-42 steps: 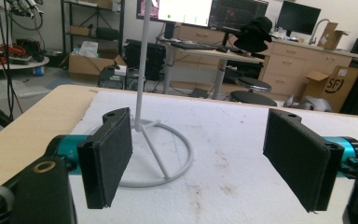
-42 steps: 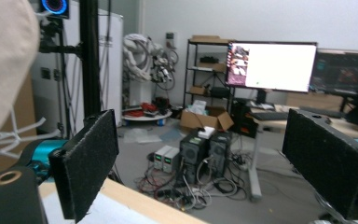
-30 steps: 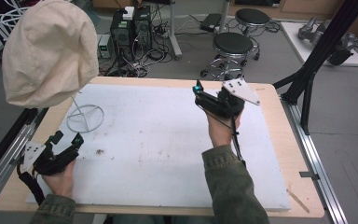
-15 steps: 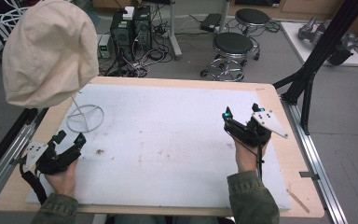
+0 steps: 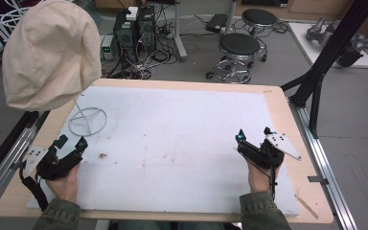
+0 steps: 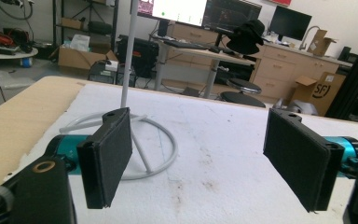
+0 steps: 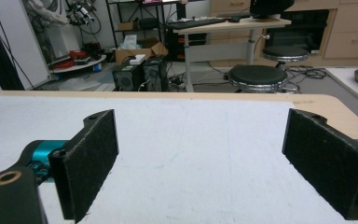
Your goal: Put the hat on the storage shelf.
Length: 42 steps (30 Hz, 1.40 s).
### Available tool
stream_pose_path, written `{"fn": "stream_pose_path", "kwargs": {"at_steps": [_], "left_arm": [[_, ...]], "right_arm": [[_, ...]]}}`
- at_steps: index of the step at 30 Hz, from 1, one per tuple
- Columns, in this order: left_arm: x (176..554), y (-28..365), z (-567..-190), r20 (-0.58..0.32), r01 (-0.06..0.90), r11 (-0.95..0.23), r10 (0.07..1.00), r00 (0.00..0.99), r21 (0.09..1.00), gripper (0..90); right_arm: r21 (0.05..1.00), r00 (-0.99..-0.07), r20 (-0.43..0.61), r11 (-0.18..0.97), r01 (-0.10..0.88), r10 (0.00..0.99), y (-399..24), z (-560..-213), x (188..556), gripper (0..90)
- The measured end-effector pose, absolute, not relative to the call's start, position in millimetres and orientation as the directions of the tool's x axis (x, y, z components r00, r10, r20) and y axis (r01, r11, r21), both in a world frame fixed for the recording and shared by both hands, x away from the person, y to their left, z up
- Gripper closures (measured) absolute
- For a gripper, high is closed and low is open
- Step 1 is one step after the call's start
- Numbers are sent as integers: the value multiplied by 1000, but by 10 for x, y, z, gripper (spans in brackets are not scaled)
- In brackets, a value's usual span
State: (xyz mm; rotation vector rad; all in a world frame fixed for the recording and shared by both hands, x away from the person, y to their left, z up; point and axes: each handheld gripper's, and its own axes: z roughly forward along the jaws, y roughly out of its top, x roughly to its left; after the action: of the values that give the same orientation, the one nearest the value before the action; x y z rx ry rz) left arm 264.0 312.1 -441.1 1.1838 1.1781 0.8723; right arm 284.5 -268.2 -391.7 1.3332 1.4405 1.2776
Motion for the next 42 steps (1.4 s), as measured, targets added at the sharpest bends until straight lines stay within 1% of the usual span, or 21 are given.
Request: {"fn": "stream_pose_path", "kwargs": {"at_steps": [6,7,10,14,19,23,27,42], "left_arm": [[2645,3126,-4413,-215,73,204,956,202,976,239],[2643,3127,-4412,-215,73,204,955,203,976,239],[2643,3138,-4412,-216,74,205,956,198,976,239],[2641,3134,-4412,-213,72,202,957,198,977,239],[2640,3130,-4416,-212,77,200,956,203,977,239],[2631,3139,-4418,-210,76,198,956,203,977,240],[2616,3152,-4419,-215,79,203,956,202,976,239],[2619,3145,-4422,-218,85,204,954,208,975,239]], "right_arm": [[977,-137,84,-55,205,987,-2729,-4032,2794,97],[981,-140,88,-61,184,986,-2728,-4049,2781,97],[983,-136,70,-45,176,988,-2731,-4083,2773,97],[982,-133,82,-58,178,988,-2741,-4131,2754,98],[982,-117,87,-66,174,989,-2768,-4140,2749,98],[986,-119,47,-28,162,992,-2738,-4143,2758,97],[988,-125,31,-11,156,992,-2707,-4149,2771,98],[986,-136,39,-15,168,990,-2734,-4149,2773,98]]}}
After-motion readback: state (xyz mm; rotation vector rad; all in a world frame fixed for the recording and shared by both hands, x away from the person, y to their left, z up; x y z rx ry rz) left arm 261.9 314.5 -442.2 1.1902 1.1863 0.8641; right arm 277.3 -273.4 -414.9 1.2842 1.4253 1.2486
